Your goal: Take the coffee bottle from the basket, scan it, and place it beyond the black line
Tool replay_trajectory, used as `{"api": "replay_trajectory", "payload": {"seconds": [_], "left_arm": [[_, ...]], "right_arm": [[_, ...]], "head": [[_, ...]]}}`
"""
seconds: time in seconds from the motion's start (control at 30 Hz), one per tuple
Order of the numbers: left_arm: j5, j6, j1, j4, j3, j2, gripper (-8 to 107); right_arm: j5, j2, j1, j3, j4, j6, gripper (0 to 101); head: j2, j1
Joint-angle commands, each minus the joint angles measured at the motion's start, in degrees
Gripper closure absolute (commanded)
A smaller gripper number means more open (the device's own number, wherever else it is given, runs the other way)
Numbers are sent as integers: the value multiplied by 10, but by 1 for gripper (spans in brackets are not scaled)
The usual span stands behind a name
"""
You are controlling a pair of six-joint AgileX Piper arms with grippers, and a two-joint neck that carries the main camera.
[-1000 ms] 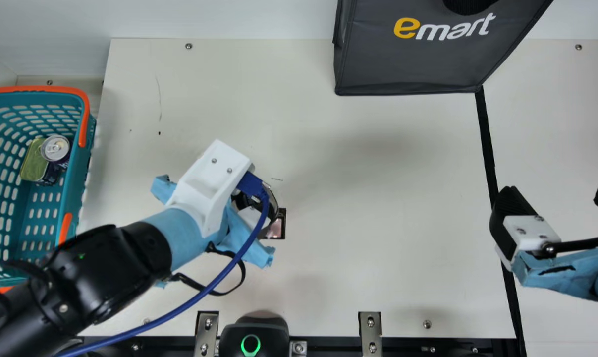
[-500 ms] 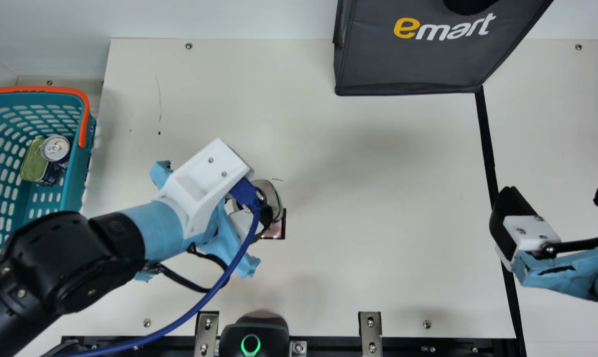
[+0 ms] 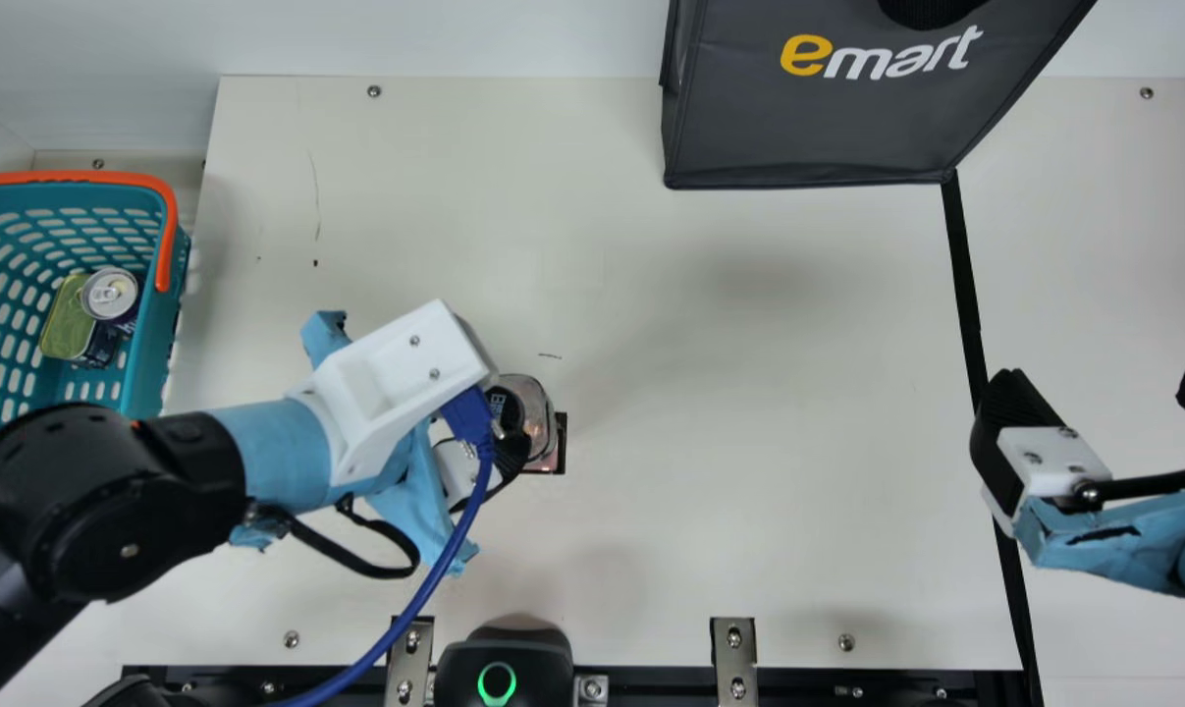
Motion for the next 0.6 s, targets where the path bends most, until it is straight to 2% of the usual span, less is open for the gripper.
{"api": "replay_trajectory", "payload": {"seconds": [0.0, 0.3, 0.57], "left_arm": [[5, 27, 6, -11, -1, 0, 89], [23, 75, 28, -44, -10, 2, 89], [39, 99, 43, -63, -40, 12, 89]], "right_arm": [[0, 0, 0, 0, 0, 0, 10], [0, 0, 0, 0, 0, 0, 10], [0, 0, 0, 0, 0, 0, 10]], "head": [[1, -10], [1, -10], [1, -10]]}}
